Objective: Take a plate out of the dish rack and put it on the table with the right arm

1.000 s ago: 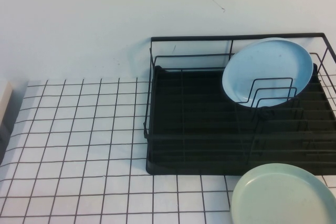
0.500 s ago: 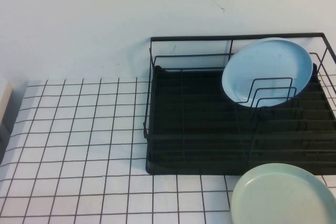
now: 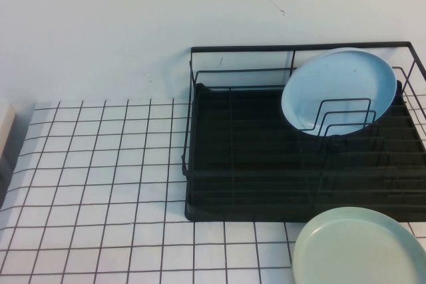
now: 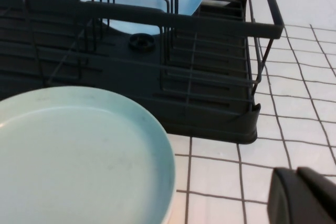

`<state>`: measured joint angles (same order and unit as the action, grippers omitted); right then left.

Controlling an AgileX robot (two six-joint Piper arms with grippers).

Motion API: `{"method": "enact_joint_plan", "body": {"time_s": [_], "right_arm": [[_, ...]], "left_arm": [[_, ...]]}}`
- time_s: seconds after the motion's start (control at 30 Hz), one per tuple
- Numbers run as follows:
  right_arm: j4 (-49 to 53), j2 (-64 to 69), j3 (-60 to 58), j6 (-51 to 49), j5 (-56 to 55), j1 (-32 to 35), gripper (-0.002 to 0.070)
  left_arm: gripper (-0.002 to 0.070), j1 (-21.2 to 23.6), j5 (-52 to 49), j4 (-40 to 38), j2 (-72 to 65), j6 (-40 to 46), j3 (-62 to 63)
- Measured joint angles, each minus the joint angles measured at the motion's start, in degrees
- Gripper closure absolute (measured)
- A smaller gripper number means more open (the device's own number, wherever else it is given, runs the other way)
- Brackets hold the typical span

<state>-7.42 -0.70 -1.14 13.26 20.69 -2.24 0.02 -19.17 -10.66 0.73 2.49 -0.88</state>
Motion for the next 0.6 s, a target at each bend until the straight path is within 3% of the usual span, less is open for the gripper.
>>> {"method": "enact_joint_plan", "body": {"time_s": [0.6], "right_arm": [[0.0,0.0,0.0,-0.73,0.0,0.0,0.0679]], "left_arm": [[0.0678,0.0,0.0,0.0,0.0,0.0,0.0]]}}
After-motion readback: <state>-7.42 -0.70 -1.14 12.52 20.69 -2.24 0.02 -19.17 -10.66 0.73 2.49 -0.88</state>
